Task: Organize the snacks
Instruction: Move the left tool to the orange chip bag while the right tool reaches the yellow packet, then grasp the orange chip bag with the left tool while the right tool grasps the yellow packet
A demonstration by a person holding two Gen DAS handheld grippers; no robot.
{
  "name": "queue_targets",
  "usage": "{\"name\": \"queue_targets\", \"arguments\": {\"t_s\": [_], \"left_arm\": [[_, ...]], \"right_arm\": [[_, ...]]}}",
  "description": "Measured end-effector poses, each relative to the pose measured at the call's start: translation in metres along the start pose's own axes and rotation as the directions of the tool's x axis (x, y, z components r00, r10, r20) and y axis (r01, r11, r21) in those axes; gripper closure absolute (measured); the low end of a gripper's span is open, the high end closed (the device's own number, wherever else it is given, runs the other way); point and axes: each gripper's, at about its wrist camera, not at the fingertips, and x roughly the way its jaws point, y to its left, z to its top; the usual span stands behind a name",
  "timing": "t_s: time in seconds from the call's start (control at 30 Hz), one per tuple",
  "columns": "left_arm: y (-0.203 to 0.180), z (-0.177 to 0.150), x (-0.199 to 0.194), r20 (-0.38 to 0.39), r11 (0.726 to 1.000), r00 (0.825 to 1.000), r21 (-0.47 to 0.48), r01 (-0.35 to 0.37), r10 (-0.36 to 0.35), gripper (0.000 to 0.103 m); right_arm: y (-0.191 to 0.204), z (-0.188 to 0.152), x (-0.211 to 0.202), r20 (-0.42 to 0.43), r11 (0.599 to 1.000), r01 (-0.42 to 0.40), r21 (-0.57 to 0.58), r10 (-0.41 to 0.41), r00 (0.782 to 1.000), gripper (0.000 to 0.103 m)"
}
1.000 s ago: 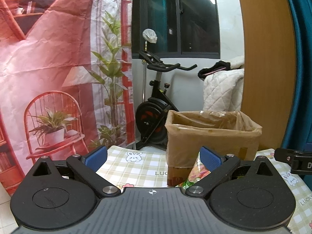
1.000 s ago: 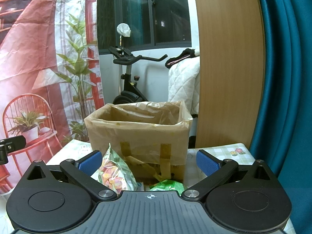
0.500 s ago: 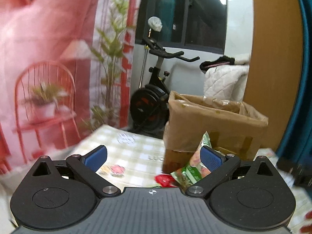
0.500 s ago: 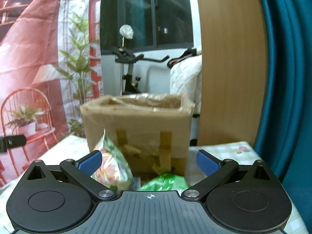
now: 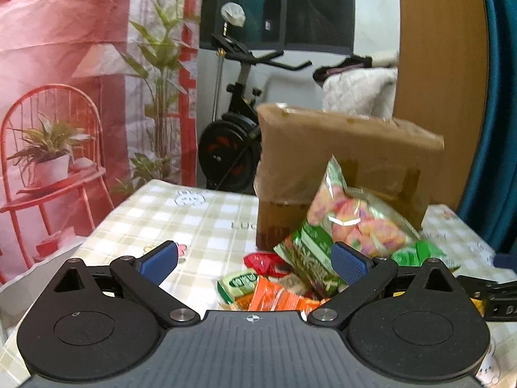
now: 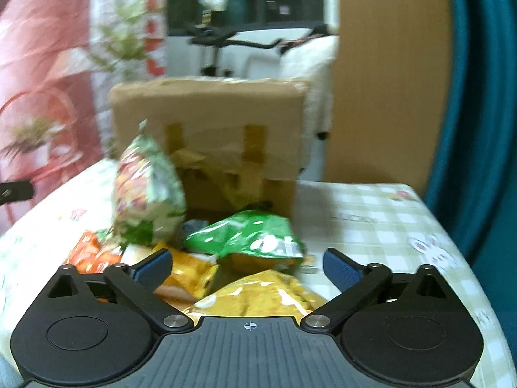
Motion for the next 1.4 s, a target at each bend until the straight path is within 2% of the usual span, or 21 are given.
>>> {"name": "queue_targets", "arguments": {"t_s": [0.07,0.17,0.3,0.4,0.6,0.7,0.83,0.93,1.07,1.17,1.4], "left_arm": [[0.000,-0.003,0.004,-0.015,1.000,1.000,0.015,0.011,-0.011,0.005],[0.003,-0.005,0.008,-0.034,0.999,0.999,0.022,0.024,-0.024,0.007],[0.010,-0.008,0.013,-0.075,0.999,0.997,0.026,0.035,-0.033,0.010],[0.011,-0.011,0.017,-0.091,0.998,0.994,0.018,0.058,-0.056,0.010],[0.002,-0.020,0.026,-0.134,0.990,0.983,0.041,0.133,-0.126,0.011],[-0.003,-0.025,0.030,-0.161,0.982,0.973,0.058,0.178,-0.167,0.011],[-0.007,-0.034,0.034,-0.192,0.972,0.960,0.080,0.223,-0.204,0.010],[-0.010,-0.039,0.040,-0.218,0.966,0.953,0.106,0.237,-0.210,0.010],[-0.010,-0.042,0.049,-0.232,0.965,0.955,0.140,0.223,-0.187,0.009],[-0.002,-0.044,0.055,-0.251,0.966,0.947,0.107,0.234,-0.202,0.007],[0.004,-0.053,0.066,-0.241,0.962,0.943,0.090,0.258,-0.230,0.001]], "right_arm": [[0.010,-0.001,0.010,-0.016,0.996,-0.054,-0.075,0.053,0.998,0.027],[0.023,0.007,0.029,-0.057,0.971,-0.149,-0.185,0.140,0.988,0.036],[0.038,0.015,0.047,-0.127,0.921,-0.238,-0.309,0.208,0.970,0.041],[0.043,0.019,0.061,-0.170,0.896,-0.278,-0.345,0.231,0.958,0.042],[0.036,0.019,0.073,-0.232,0.898,-0.345,-0.272,0.287,0.930,0.047],[0.034,0.017,0.073,-0.230,0.901,-0.356,-0.249,0.302,0.925,0.054],[0.030,0.016,0.069,-0.222,0.909,-0.353,-0.223,0.305,0.926,0.072],[0.025,0.015,0.062,-0.196,0.935,-0.317,-0.159,0.285,0.938,0.072],[0.020,0.014,0.053,-0.146,0.953,-0.294,-0.078,0.281,0.949,0.073],[0.018,0.014,0.049,-0.129,0.957,-0.285,-0.057,0.276,0.952,0.073],[0.017,0.015,0.049,-0.119,0.956,-0.290,-0.040,0.284,0.952,0.073]]}}
